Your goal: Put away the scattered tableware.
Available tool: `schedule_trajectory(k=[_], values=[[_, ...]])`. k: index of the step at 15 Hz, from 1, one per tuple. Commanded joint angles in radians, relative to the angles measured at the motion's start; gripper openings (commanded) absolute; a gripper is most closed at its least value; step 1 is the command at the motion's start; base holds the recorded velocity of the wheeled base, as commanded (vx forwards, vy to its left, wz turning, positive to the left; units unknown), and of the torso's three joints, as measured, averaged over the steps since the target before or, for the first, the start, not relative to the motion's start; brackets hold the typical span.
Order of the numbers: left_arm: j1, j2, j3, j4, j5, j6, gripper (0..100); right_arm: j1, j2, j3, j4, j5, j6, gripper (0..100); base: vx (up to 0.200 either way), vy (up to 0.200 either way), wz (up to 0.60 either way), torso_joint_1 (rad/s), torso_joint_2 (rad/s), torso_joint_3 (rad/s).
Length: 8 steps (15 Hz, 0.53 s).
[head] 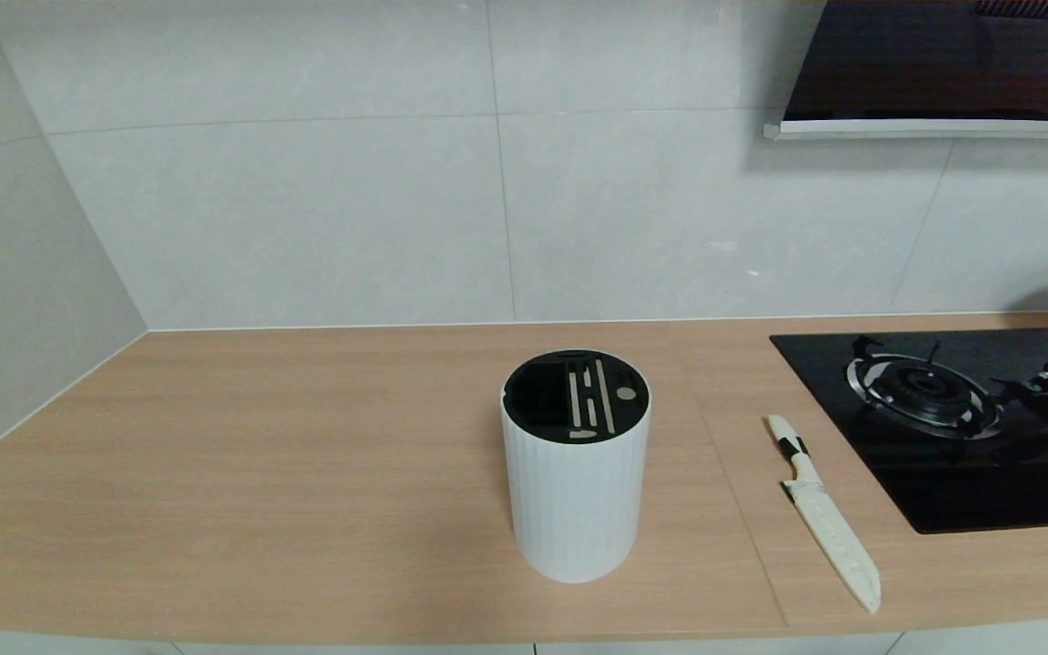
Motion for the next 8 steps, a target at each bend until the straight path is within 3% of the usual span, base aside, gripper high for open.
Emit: schedule_trajectory(k=[1,8], values=[[0.000,0.001,0.000,0.000,0.001,0.000,100,0.000,0.001,0.000,0.000,0.000,0.000,100,0.000,0.000,0.00,0.281,-0.62,-0.339],[0.000,0.001,0.000,0.000,0.001,0.000,100,0.000,0.001,0.000,0.000,0.000,0.000,100,0.000,0.000,0.00,0.204,-0.44,-0.240]])
